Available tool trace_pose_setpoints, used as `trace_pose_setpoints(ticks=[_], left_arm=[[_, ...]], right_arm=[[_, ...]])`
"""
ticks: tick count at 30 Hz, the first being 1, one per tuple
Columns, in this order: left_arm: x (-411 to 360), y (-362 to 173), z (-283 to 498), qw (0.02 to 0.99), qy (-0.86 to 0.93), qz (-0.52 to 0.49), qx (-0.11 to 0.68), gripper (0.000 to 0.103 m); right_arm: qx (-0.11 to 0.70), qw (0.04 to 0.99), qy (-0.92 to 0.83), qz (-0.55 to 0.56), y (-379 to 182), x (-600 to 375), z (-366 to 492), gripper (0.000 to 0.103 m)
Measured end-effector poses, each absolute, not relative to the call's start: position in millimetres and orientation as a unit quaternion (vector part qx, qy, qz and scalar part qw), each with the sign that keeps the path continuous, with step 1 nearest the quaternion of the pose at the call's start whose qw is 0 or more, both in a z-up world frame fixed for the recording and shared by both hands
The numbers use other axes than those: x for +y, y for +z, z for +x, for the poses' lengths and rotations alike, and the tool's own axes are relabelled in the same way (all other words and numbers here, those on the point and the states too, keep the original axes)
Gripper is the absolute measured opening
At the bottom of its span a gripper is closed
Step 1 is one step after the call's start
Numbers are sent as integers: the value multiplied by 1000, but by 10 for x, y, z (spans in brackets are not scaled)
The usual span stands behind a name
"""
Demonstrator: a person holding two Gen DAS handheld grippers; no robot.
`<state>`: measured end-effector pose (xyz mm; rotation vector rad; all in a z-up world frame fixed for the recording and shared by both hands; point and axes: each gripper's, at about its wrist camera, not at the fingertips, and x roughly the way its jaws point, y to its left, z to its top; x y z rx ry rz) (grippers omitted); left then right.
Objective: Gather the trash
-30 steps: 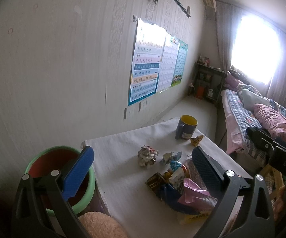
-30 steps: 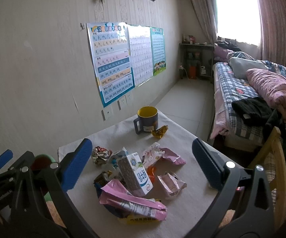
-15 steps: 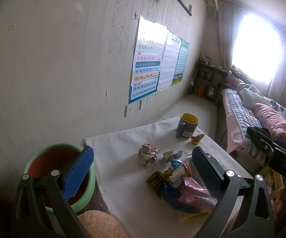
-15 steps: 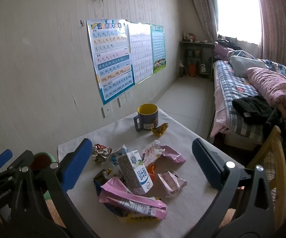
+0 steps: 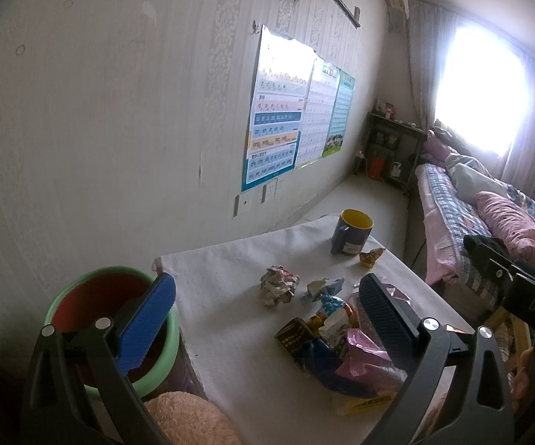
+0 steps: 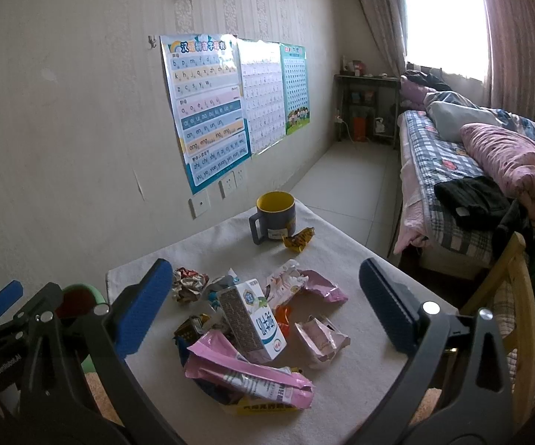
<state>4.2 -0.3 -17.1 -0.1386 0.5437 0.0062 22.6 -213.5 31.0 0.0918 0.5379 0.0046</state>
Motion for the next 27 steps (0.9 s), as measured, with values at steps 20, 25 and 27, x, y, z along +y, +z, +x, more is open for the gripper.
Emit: trace_pose_setpoints(ticks=[20, 25, 27], left_arm=[[39, -230, 21, 958, 6, -66, 278, 95], [19, -222, 19, 958, 12, -59, 281, 95], [20, -224, 22, 958, 11, -57, 281, 95]], right_arm=[[275, 960, -1, 46, 253, -2149, 226, 99], [279, 959, -2, 47, 241, -2150, 245, 99], [281, 959, -2, 49, 223, -2164, 256, 99]])
